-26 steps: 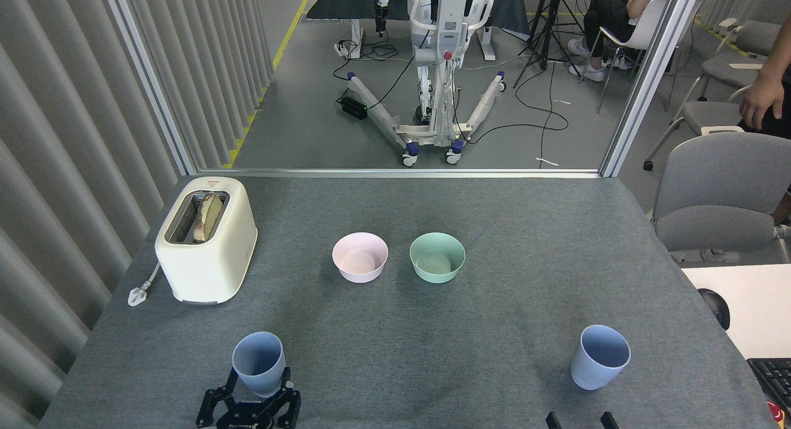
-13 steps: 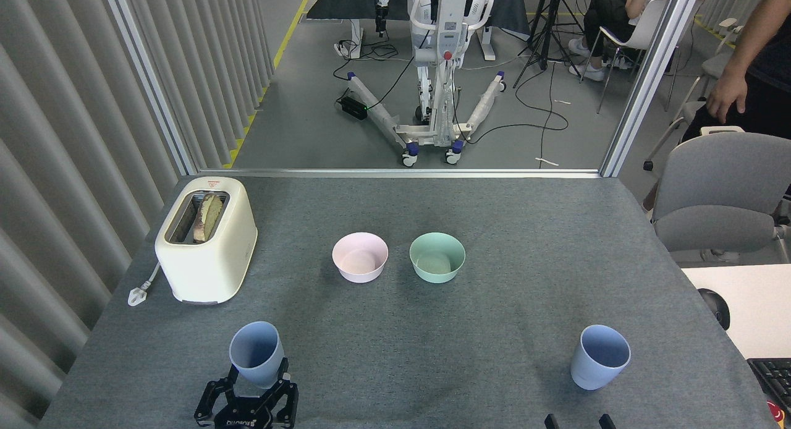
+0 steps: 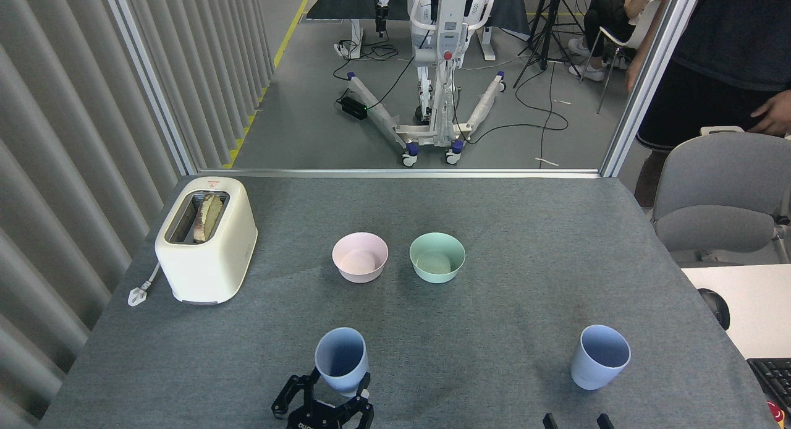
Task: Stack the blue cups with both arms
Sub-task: 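Slide the held blue cup with the left gripper toward the table center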
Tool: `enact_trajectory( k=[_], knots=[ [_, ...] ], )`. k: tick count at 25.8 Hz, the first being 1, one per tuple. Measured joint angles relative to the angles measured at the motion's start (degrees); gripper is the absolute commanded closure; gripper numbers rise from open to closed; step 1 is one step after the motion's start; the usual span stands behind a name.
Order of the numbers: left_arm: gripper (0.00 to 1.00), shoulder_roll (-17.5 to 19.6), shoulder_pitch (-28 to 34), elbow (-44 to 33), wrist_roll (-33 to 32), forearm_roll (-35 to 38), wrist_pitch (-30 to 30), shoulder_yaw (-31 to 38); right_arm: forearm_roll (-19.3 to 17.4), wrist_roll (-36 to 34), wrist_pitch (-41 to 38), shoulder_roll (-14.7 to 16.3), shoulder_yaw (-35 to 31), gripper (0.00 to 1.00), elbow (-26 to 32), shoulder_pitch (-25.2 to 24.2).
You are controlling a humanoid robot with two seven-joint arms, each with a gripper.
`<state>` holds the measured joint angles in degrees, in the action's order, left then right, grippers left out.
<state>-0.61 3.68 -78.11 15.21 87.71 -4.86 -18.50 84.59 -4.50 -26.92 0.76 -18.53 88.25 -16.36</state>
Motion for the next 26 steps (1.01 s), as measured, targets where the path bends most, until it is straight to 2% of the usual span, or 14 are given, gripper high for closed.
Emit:
enact_trajectory(
  k=[7, 9, 13, 14, 15, 21, 26],
  knots=[
    [0.53, -1.58, -1.97, 6.33, 1.12, 3.7, 0.6, -2.35, -0.09, -0.01, 0.0, 0.14, -0.1, 0.0, -0.11, -0.09],
    [0.49, -1.46, -1.97, 6.78, 1.52, 4.14, 0.72, -2.44, -0.1, -0.01, 0.03, 0.15, -0.1, 0.0, -0.23, -0.1],
    [0.28, -1.23, -1.97, 7.02, 1.93, 4.49, 0.75, -2.46, -0.19, -0.2, 0.03, 0.08, -0.08, 0.0, -0.34, -0.1],
    [0.09, -1.21, -2.01, 7.02, 2.01, 4.52, 0.75, -2.46, -0.21, -0.28, 0.03, 0.07, -0.09, 0.0, -0.34, -0.09],
    [0.0, -1.2, -2.04, 7.02, 2.07, 4.54, 0.75, -2.44, -0.22, -0.33, 0.03, 0.07, -0.09, 0.0, -0.34, -0.09],
    [0.0, -1.16, -1.77, 6.11, 2.12, 4.42, 1.26, -2.34, -0.31, -0.04, 0.03, 0.01, -0.1, 0.0, -0.36, -0.08],
    [0.0, -1.1, -0.04, 1.81, 1.78, 3.97, 1.34, -1.8, -0.55, 0.01, -0.37, 0.02, -0.12, 0.0, -0.36, -0.06]
  ],
)
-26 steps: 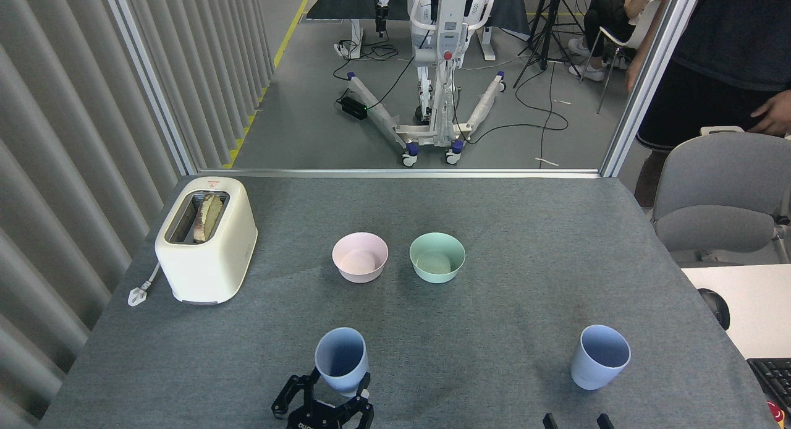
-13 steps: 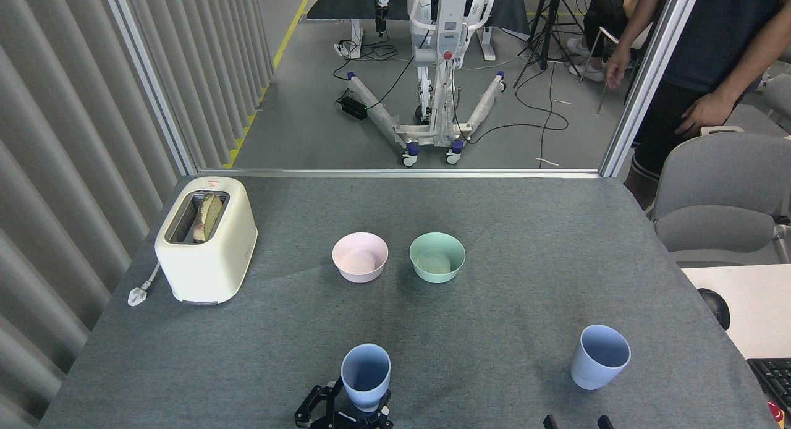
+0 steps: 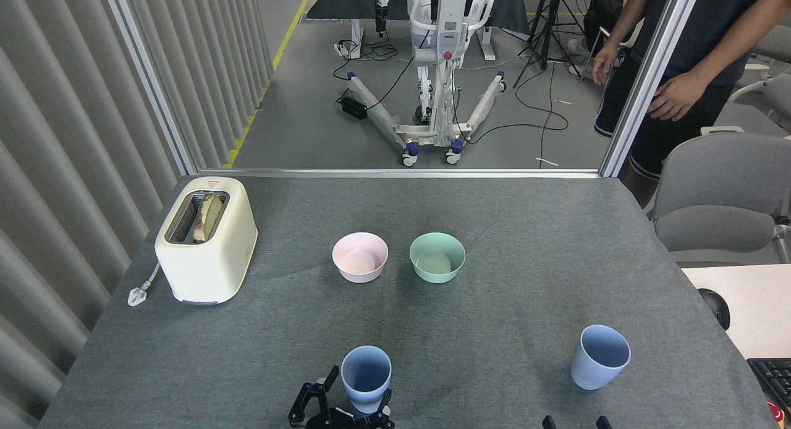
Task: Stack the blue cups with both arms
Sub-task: 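Slide the held blue cup with the left gripper toward the table center, then open the left gripper and withdraw it from the cup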
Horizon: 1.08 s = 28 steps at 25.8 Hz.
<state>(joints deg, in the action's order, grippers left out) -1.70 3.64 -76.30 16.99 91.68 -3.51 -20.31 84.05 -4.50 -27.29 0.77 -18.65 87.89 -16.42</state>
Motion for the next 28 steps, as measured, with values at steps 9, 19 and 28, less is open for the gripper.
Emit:
enact_trajectory(
  k=[9, 19, 28],
  knots=[
    [0.0, 0.83, 8.49, -12.29, -0.35, -0.39, -0.63, 7.33, -0.85, -1.74, -2.61, 0.23, -0.54, 0.0, 0.09, 0.14],
    [0.0, 2.74, 14.31, -19.73, -0.17, -1.99, 0.55, 13.04, -0.89, -2.28, -2.45, 0.08, -0.59, 0.0, 0.05, 0.14],
    [0.0, 4.03, 16.66, -10.25, 0.29, -6.33, 12.44, 17.8, 0.37, -2.29, 2.36, 0.76, -0.69, 0.0, -1.13, 0.07]
  ],
)
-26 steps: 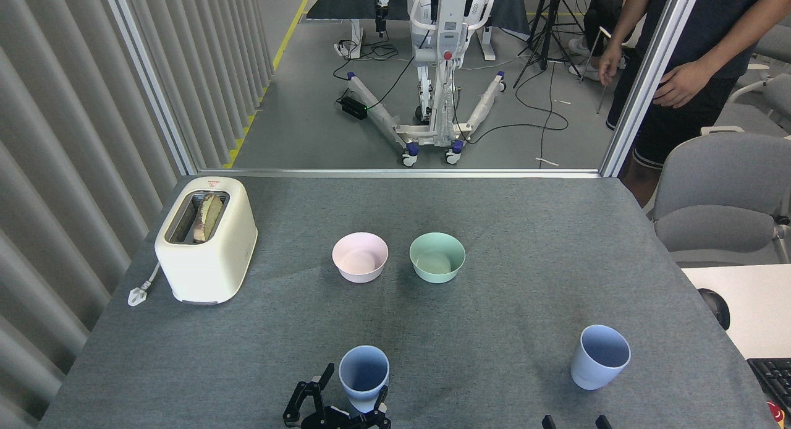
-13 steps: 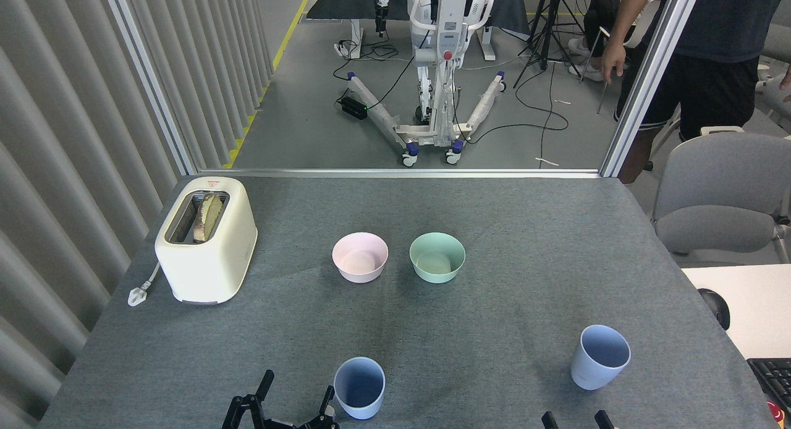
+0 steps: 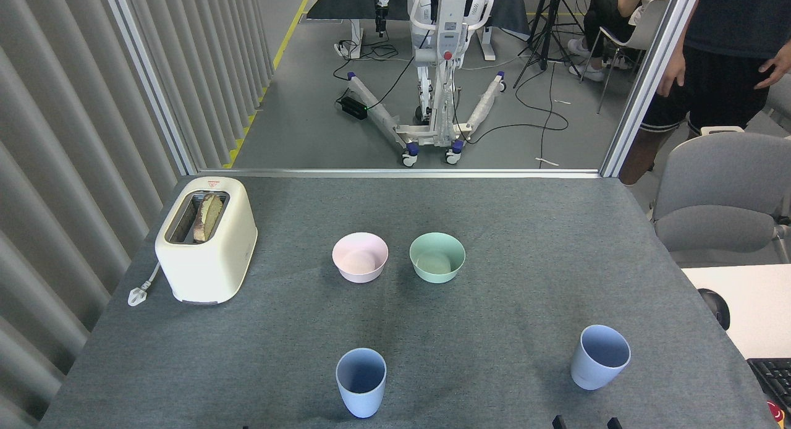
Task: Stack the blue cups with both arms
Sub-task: 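Open the left gripper and withdraw it from the cup, then reach the right gripper to the other blue cup and grasp it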
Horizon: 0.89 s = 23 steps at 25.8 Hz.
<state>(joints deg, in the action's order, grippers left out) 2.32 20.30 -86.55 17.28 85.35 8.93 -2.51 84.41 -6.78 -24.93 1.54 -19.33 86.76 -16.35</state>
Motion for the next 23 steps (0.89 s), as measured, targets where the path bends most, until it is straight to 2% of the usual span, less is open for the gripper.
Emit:
enact_trajectory(
  k=[8, 23],
  knots=[
    [0.0, 0.13, 0.34, 0.49, 0.02, -0.69, 1.05, 0.3, 5.93, 1.51, 8.68, 2.55, 0.62, 0.0, -3.49, 3.84],
    [0.0, 0.15, 0.35, 0.5, 0.03, -0.71, 0.97, 0.2, 6.81, 1.92, 9.65, 4.69, 0.8, 0.0, -13.55, 13.8]
  ],
)
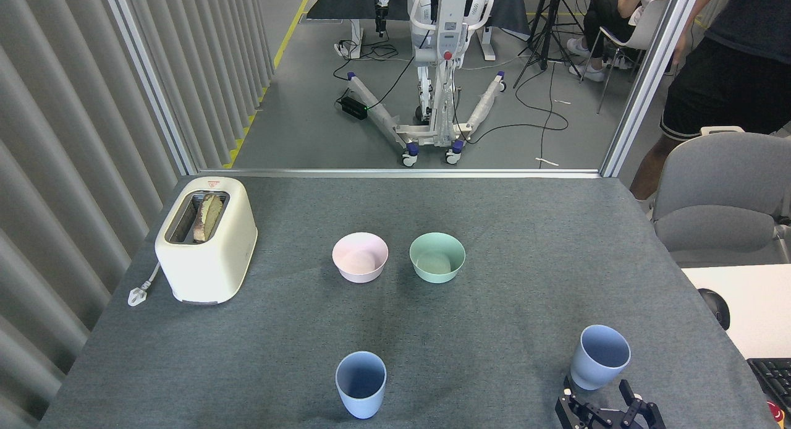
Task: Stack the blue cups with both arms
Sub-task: 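Reach the right gripper to the other blue cup and grasp it, then lift the held cup with the right gripper over the centered blue cup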
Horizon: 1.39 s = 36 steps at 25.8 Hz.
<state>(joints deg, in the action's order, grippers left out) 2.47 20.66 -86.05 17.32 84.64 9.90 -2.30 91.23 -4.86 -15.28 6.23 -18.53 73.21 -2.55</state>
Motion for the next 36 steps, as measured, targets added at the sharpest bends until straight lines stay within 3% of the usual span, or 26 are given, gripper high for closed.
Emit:
enact_trajectory(
  k=[11, 18, 23, 31, 36],
  knots=[
    [0.0, 0.04, 0.07, 0.01, 0.07, 0.0, 0.06, 0.09, -0.74, -0.75, -0.03, 0.52, -0.16, 0.01, -3.98, 3.72],
    [0.0, 0.07, 0.09, 0.01, 0.14, 0.0, 0.06, 0.15, -0.78, -0.86, -0.56, 0.54, -0.17, 0.36, -4.75, 4.09],
    [0.0, 0.08, 0.09, 0.03, 0.14, 0.0, 0.05, 0.19, -0.65, -1.45, -1.22, 0.49, -0.15, 0.53, -4.68, 3.65],
    [0.0, 0.08, 0.09, 0.13, 0.08, 0.0, 0.03, 0.41, -0.56, -4.71, -4.1, 1.67, 0.24, 0.54, 1.36, 3.16],
    [0.0, 0.08, 0.09, 0.38, 0.07, 0.0, 0.03, 0.66, -0.15, -0.38, -5.57, 1.01, 9.82, 0.53, 4.83, 7.15]
  ],
)
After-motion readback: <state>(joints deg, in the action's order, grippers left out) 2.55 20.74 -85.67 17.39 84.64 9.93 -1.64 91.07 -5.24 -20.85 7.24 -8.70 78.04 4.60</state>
